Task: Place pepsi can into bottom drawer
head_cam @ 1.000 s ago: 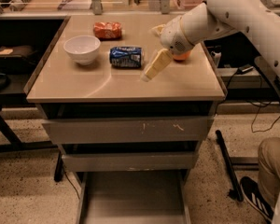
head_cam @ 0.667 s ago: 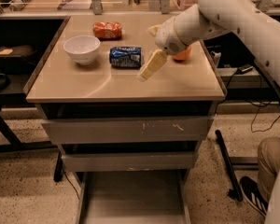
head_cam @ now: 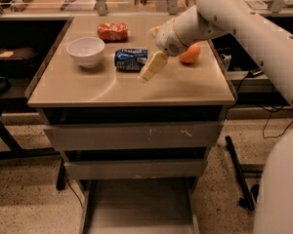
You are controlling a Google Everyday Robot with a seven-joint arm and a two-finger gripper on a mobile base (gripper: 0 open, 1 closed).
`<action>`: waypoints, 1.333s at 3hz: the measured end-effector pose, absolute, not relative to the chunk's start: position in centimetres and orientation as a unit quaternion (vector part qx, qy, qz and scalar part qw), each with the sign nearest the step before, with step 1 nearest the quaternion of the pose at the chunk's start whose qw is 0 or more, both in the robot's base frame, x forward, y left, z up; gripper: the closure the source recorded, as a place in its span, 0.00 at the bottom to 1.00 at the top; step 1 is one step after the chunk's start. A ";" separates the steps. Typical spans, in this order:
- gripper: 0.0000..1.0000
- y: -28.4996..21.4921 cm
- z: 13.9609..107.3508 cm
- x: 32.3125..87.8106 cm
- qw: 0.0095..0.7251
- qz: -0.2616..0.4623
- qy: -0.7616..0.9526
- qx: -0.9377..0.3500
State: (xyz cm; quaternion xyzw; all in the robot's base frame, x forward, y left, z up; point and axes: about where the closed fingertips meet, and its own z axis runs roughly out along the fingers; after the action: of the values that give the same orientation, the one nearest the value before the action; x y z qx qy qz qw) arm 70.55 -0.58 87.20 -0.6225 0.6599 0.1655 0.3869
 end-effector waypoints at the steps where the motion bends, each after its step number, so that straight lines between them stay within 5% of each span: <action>1: 0.00 0.6 87.2 72.2 0.386 0.172 0.659 -0.623; 4: 0.00 -0.4 82.8 75.9 0.337 0.170 0.701 -0.605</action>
Offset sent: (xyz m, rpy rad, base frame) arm 0.0552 0.0034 -0.0166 -0.0349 0.0493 -0.0421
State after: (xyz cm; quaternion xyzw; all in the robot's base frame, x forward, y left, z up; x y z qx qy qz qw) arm 75.88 -0.37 82.79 -0.6054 0.7006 0.1699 0.3372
